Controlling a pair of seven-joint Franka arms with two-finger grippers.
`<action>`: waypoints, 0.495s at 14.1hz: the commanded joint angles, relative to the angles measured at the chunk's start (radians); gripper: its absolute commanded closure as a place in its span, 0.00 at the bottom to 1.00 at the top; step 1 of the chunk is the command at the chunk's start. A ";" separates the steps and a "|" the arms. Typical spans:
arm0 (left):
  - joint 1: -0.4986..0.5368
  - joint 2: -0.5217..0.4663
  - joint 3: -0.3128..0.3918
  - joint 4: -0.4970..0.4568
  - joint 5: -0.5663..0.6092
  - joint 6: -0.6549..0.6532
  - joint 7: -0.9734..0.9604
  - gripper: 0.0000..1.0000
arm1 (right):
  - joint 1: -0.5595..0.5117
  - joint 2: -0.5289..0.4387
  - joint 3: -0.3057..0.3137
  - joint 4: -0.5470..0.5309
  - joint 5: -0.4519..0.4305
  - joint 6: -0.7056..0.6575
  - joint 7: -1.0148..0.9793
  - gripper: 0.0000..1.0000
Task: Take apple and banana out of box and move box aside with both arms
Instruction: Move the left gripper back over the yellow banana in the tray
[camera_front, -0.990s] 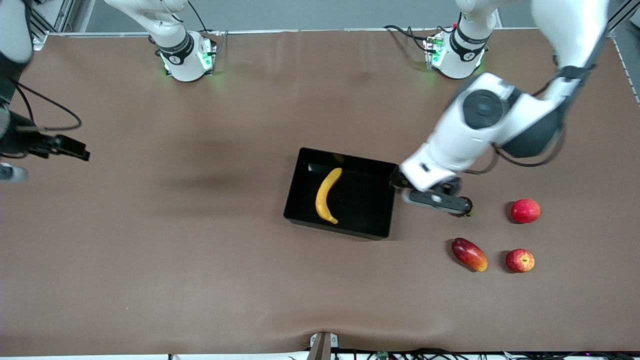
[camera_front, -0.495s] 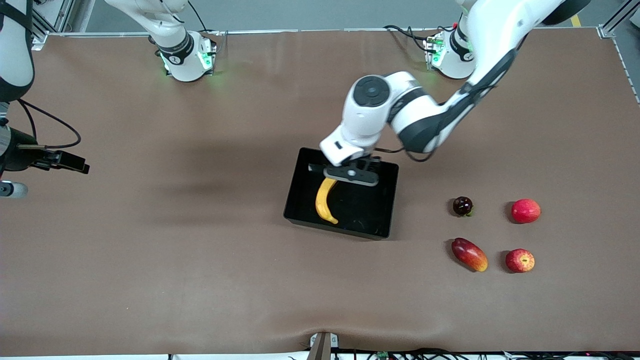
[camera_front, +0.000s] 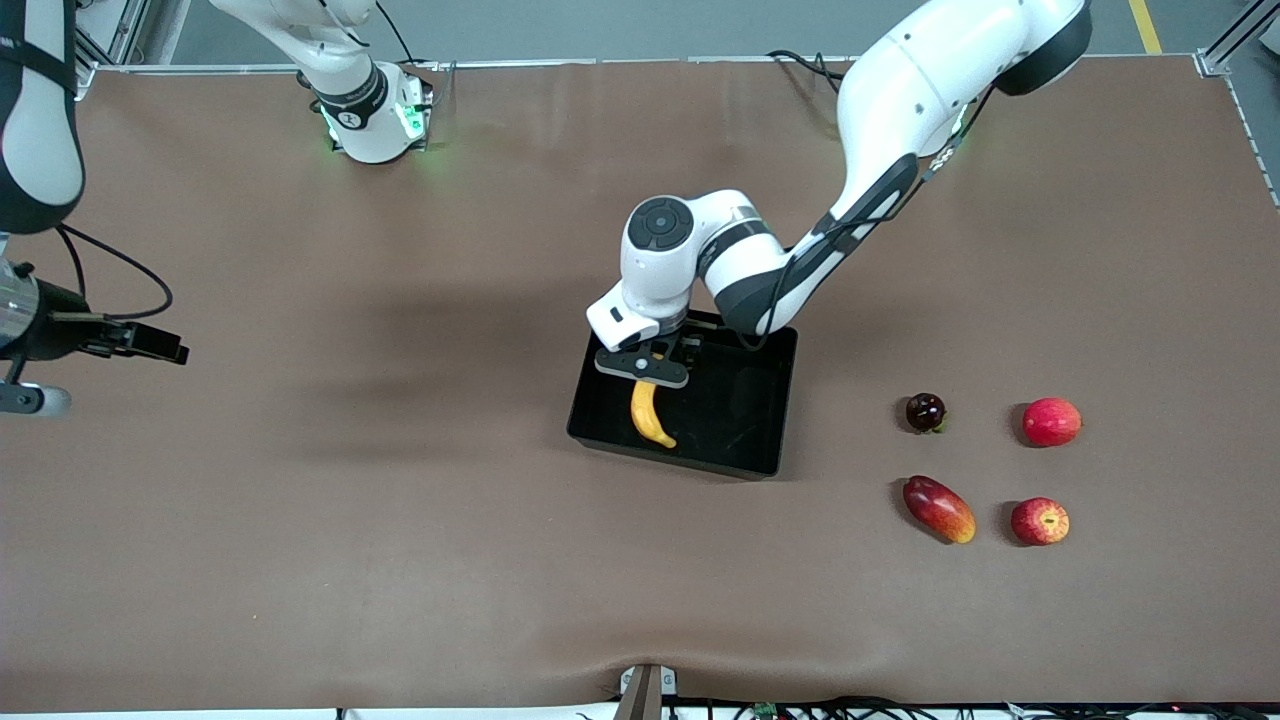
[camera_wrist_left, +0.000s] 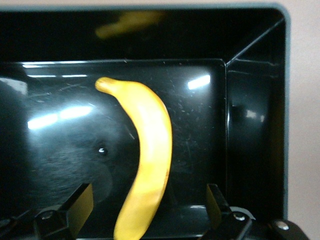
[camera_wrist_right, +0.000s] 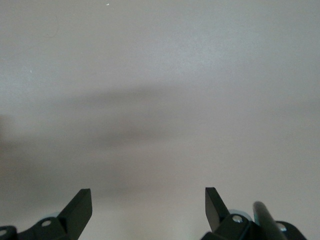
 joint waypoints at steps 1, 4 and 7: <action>-0.005 0.055 0.015 0.029 0.026 0.055 -0.021 0.00 | -0.011 0.054 0.012 0.039 0.014 0.059 -0.005 0.00; -0.069 0.075 0.090 0.029 0.027 0.117 -0.039 0.00 | 0.011 0.097 0.017 0.048 0.014 0.103 0.002 0.00; -0.120 0.090 0.161 0.026 0.030 0.201 -0.065 0.00 | 0.037 0.113 0.021 0.048 0.028 0.100 0.010 0.00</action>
